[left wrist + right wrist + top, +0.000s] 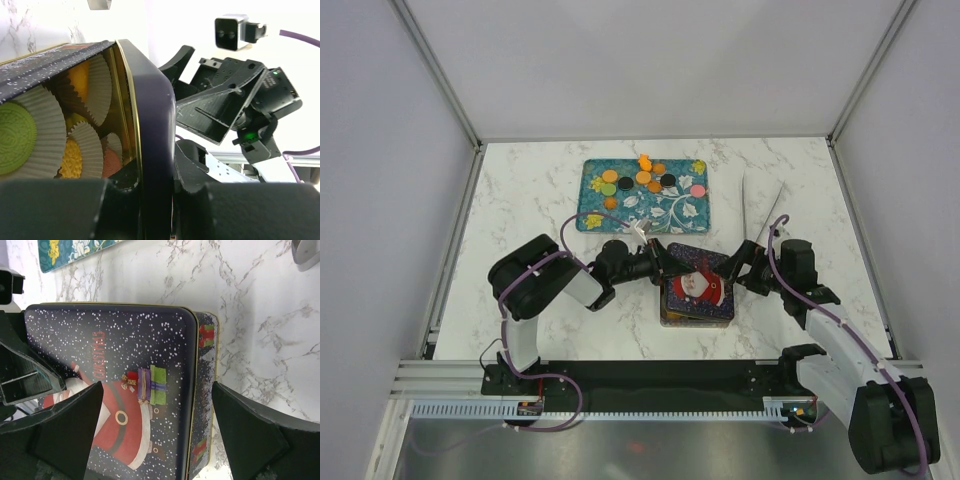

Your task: Pack the cookies

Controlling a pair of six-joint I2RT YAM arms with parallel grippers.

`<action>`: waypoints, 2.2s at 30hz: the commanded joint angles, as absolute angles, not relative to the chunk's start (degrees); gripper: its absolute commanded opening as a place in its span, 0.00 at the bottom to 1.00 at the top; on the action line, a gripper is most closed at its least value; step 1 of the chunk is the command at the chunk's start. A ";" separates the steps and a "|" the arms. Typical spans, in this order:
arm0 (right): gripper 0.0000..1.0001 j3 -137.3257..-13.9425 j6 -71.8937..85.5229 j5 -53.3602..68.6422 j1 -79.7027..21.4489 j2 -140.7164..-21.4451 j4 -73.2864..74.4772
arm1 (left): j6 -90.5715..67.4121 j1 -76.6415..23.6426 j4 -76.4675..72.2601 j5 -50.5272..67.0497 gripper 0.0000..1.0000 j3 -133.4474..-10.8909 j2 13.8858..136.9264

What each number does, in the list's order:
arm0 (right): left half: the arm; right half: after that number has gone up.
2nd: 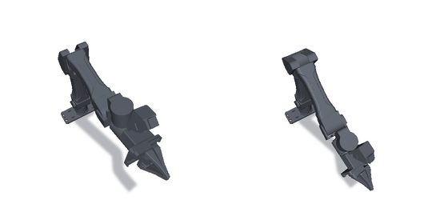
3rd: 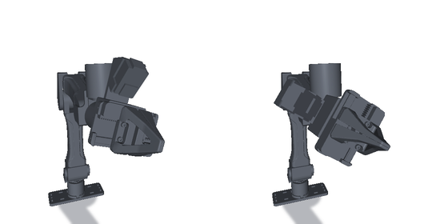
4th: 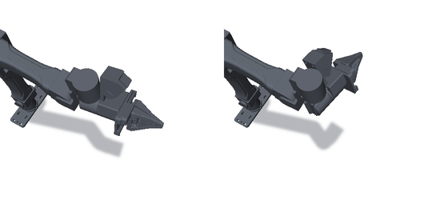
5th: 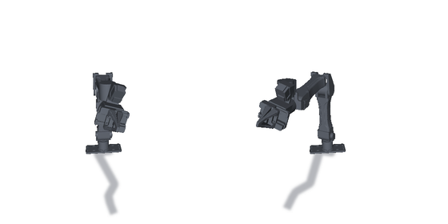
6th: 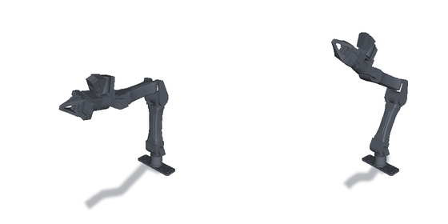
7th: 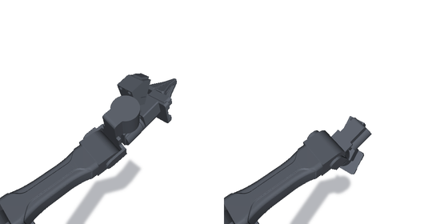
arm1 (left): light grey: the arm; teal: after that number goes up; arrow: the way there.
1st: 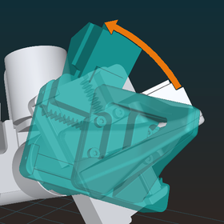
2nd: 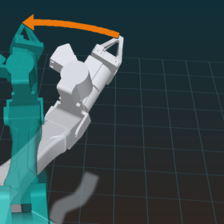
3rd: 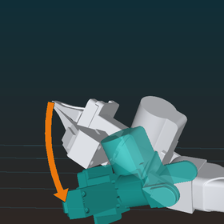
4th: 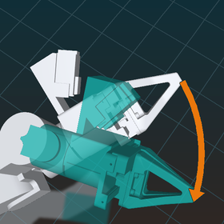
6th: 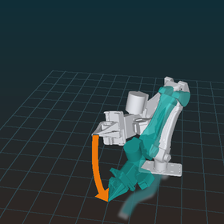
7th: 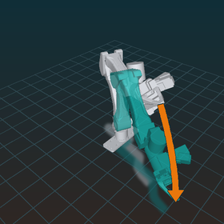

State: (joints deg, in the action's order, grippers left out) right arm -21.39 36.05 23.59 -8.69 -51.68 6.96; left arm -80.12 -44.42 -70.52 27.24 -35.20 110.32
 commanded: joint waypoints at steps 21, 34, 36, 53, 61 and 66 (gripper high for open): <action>0.83 -17.23 37.79 32.26 -5.80 -53.52 -2.46 | -82.27 -43.33 -77.26 27.07 0.42 -35.07 112.76; 0.69 -16.96 36.39 31.73 -5.27 -55.90 -2.64 | -79.81 -41.84 -72.78 28.47 0.46 -32.87 109.07; 0.68 -16.96 36.21 31.73 -5.19 -56.16 -2.72 | -79.10 -41.57 -71.20 28.48 0.46 -32.87 108.20; 0.65 -17.14 35.77 31.82 -4.92 -57.22 -2.73 | -77.08 -38.50 -68.12 30.50 0.50 -29.98 105.29; 0.65 -17.23 35.60 31.90 -5.01 -57.74 -2.81 | -76.29 -36.39 -67.68 31.46 0.50 -27.69 103.71; 0.64 -17.23 35.51 31.82 -4.92 -57.74 -2.72 | -76.03 -35.33 -67.15 32.17 0.50 -27.07 103.10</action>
State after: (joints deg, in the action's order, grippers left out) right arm -17.26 36.67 31.14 -5.34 -57.67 -0.45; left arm -79.15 -36.05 -66.08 30.65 -27.68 105.23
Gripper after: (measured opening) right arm 0.647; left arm 0.499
